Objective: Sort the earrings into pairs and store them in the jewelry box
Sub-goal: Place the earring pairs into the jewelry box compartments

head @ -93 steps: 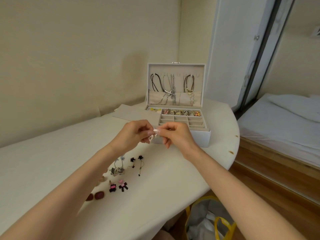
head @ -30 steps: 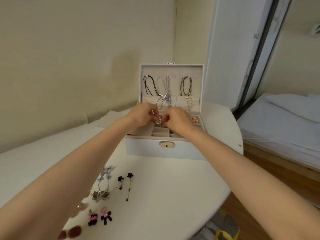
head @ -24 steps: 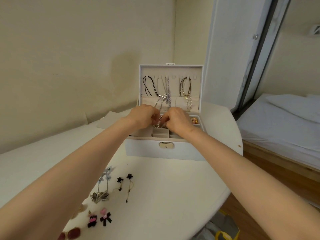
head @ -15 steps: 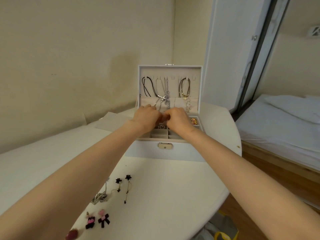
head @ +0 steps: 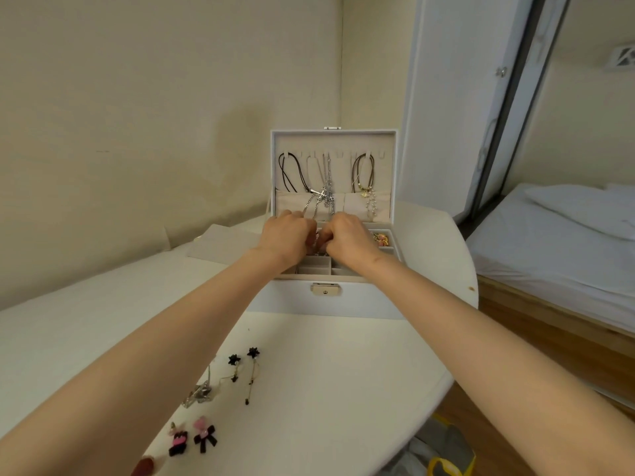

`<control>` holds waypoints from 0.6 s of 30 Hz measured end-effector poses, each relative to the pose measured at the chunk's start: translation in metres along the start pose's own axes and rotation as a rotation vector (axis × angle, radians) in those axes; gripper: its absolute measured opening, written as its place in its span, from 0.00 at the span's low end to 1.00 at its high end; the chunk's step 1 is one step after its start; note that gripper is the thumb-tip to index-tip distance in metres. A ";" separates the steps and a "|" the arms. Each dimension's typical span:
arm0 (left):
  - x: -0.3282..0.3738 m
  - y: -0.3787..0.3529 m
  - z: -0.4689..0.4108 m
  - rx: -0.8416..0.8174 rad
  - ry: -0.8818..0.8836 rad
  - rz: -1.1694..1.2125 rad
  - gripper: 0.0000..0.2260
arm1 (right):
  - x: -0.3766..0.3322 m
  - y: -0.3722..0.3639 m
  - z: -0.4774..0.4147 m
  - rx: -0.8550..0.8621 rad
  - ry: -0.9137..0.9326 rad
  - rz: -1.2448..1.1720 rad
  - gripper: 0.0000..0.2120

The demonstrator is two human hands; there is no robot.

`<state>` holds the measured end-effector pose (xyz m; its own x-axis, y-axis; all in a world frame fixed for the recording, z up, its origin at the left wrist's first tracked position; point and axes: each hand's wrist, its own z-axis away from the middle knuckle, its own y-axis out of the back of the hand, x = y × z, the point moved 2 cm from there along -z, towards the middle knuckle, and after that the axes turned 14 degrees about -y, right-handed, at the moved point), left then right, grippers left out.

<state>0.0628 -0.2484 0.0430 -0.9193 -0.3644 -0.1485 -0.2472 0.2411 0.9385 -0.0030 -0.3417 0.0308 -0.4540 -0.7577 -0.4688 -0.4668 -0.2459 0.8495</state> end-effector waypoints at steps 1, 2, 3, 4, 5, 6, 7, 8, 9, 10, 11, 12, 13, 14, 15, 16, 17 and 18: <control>-0.001 0.001 0.001 0.004 -0.005 0.019 0.08 | 0.000 0.001 0.001 0.009 -0.002 -0.023 0.11; -0.002 0.002 0.003 0.015 -0.011 0.034 0.08 | 0.000 0.003 0.002 0.024 -0.013 -0.053 0.13; -0.003 0.003 0.004 0.030 -0.018 0.046 0.07 | 0.000 0.005 0.003 0.047 -0.026 -0.077 0.13; -0.004 0.004 0.006 0.042 -0.026 0.061 0.08 | 0.000 0.007 0.004 0.070 -0.041 -0.089 0.13; -0.005 0.005 0.007 0.045 -0.035 0.078 0.08 | 0.001 0.009 0.005 0.088 -0.056 -0.086 0.12; -0.006 0.005 0.008 0.036 -0.048 0.093 0.09 | 0.001 0.009 0.006 0.099 -0.071 -0.072 0.10; -0.006 0.004 0.009 0.020 -0.065 0.095 0.10 | 0.001 0.008 0.006 0.100 -0.084 -0.049 0.10; -0.007 0.002 0.010 0.000 -0.081 0.080 0.11 | 0.001 0.007 0.007 0.092 -0.094 -0.026 0.10; -0.007 0.001 0.011 -0.017 -0.091 0.051 0.12 | 0.001 0.006 0.007 0.075 -0.101 -0.009 0.11; -0.007 0.000 0.012 -0.029 -0.095 0.019 0.13 | 0.000 0.004 0.008 0.050 -0.106 0.002 0.13; -0.007 0.000 0.012 -0.032 -0.096 -0.007 0.14 | -0.001 0.004 0.009 0.027 -0.104 0.003 0.14; -0.006 0.001 0.013 -0.031 -0.096 -0.019 0.14 | -0.002 0.005 0.010 0.011 -0.100 -0.002 0.15; -0.006 0.002 0.014 -0.025 -0.098 -0.015 0.14 | -0.003 0.007 0.011 0.010 -0.095 -0.017 0.17; -0.006 0.005 0.015 -0.012 -0.096 0.005 0.14 | -0.003 0.010 0.012 0.018 -0.095 -0.044 0.19; -0.007 0.007 0.017 0.006 -0.092 0.033 0.14 | -0.004 0.014 0.014 0.033 -0.094 -0.081 0.20; -0.008 0.011 0.020 0.028 -0.085 0.058 0.14 | -0.004 0.017 0.016 0.045 -0.089 -0.117 0.20; -0.009 0.013 0.022 0.050 -0.076 0.075 0.13 | -0.004 0.019 0.019 0.052 -0.077 -0.143 0.20; -0.010 0.016 0.026 0.073 -0.065 0.088 0.13 | -0.005 0.021 0.022 0.056 -0.062 -0.156 0.20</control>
<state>0.0599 -0.2179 0.0519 -0.9557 -0.2806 -0.0888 -0.1842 0.3350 0.9241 -0.0273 -0.3304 0.0458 -0.4175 -0.6739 -0.6096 -0.5764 -0.3222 0.7509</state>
